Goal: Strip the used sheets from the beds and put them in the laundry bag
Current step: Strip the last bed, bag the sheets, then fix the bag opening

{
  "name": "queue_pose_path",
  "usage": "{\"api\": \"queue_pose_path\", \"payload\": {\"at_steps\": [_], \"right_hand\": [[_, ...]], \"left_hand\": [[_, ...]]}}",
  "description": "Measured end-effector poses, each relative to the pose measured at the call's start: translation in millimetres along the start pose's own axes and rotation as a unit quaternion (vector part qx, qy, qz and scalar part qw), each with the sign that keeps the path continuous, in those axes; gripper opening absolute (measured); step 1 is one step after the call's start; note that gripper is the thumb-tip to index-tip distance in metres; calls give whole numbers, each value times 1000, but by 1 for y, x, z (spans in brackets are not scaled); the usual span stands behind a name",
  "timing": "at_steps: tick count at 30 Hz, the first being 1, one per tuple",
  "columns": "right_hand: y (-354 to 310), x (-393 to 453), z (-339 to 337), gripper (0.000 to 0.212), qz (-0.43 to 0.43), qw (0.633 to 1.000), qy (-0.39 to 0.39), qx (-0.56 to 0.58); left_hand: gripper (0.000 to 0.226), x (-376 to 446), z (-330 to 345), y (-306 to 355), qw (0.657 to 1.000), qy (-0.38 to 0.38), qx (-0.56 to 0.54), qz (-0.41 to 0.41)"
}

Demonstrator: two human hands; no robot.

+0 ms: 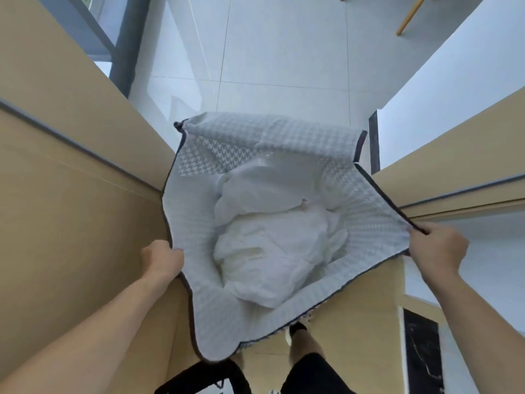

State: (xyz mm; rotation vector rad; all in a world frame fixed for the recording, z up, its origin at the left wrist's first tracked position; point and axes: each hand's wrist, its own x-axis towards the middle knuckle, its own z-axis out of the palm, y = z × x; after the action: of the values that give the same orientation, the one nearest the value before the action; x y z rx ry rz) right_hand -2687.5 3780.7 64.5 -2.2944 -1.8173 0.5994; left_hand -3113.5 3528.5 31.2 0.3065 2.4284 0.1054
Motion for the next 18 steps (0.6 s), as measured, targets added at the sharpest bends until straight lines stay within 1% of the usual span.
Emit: {"api": "queue_pose_path", "payload": {"at_steps": [2, 4, 6, 8, 9, 10, 11, 12, 13, 14, 15, 16, 17, 18], "right_hand": [[16, -1, 15, 19, 1, 999, -27, -32], [32, -7, 28, 19, 5, 996, -56, -70], [40, -9, 33, 20, 6, 990, -94, -107], [38, -3, 31, 18, -3, 970, -156, -189], [34, 4, 29, 22, -14, 951, -194, -241], [25, 12, 28, 37, -30, 933, -229, -275], [15, 22, 27, 56, -48, 927, -261, -265], [3, 32, 26, 71, -59, 935, -281, -209], [-12, 41, 26, 81, -51, 950, -287, -109], [-26, 51, 28, 88, -25, 957, -289, -3], [-38, 62, 33, 90, 12, 950, -296, 100], [-49, 71, 38, 87, 61, 927, -316, 191], [-60, 77, 44, 79, 105, 891, -347, 272], [-69, 84, 50, 69, 137, 854, -380, 329]], "left_hand": [[21, -16, 26, -16, 999, -30, 13, -34], [22, -32, 49, -24, 997, -49, 4, -63], [19, -41, 62, -22, 995, -50, -8, -82], [20, -42, 64, -14, 995, -38, -19, -89], [21, -43, 64, -8, 995, -30, -23, -88], [21, -43, 62, -1, 996, -24, -24, -84], [21, -44, 60, 6, 996, -18, -30, -80], [21, -45, 59, 13, 996, -11, -41, -78], [21, -47, 58, 19, 996, -6, -53, -77], [23, -51, 57, 26, 995, -1, -63, -80], [27, -55, 57, 31, 994, 2, -79, -80], [31, -60, 57, 36, 992, 2, -100, -81], [35, -64, 58, 39, 990, 1, -121, -78], [40, -70, 58, 44, 988, -2, -133, -73]]}}
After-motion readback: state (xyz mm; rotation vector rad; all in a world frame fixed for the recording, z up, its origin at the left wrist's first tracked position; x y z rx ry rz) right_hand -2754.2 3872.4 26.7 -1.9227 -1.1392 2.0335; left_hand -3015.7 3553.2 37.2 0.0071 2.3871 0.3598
